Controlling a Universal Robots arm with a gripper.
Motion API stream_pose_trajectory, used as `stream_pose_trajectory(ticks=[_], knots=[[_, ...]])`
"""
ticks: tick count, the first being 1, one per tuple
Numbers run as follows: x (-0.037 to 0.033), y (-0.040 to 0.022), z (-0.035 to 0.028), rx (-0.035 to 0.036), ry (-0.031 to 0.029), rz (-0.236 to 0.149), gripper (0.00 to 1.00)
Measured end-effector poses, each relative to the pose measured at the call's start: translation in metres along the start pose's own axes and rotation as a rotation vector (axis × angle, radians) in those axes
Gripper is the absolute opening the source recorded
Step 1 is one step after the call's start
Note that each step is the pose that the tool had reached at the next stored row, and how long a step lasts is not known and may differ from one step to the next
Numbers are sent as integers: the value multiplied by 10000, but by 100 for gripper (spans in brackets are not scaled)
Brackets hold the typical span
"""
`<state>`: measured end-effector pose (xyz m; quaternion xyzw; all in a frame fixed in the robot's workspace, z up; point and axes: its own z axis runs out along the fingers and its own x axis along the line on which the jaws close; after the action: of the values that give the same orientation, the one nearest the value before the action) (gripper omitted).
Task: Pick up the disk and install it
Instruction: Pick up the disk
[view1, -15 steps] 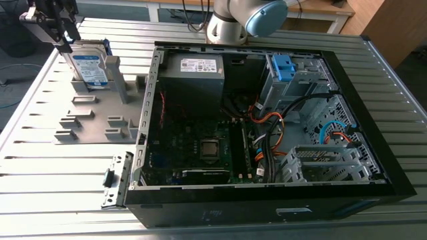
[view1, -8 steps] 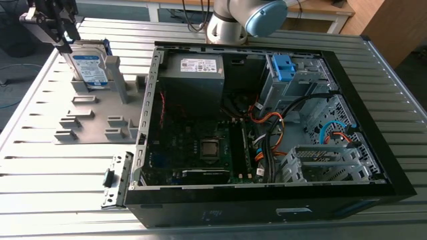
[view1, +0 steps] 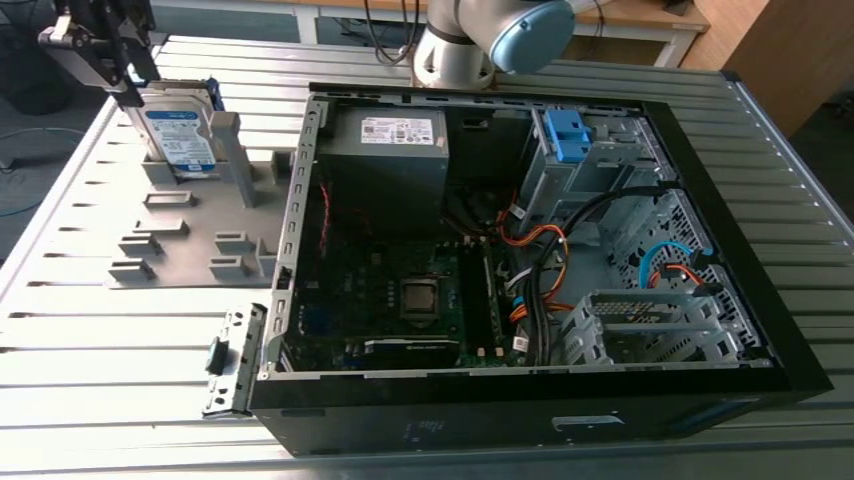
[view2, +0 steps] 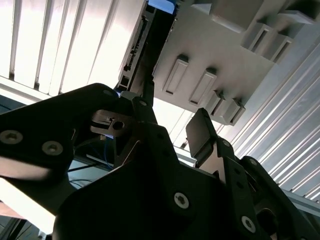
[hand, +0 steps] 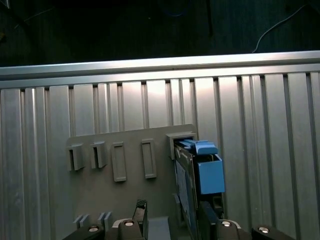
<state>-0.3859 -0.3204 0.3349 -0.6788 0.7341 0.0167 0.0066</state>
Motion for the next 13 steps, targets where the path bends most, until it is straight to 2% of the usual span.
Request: stream_pose_trajectory(ticks=[8, 9, 13], knots=[[-41, 29, 18, 0, 0, 0, 53], [-124, 63, 32, 0, 0, 0, 53], [-185, 89, 46, 0, -1, 0, 53]])
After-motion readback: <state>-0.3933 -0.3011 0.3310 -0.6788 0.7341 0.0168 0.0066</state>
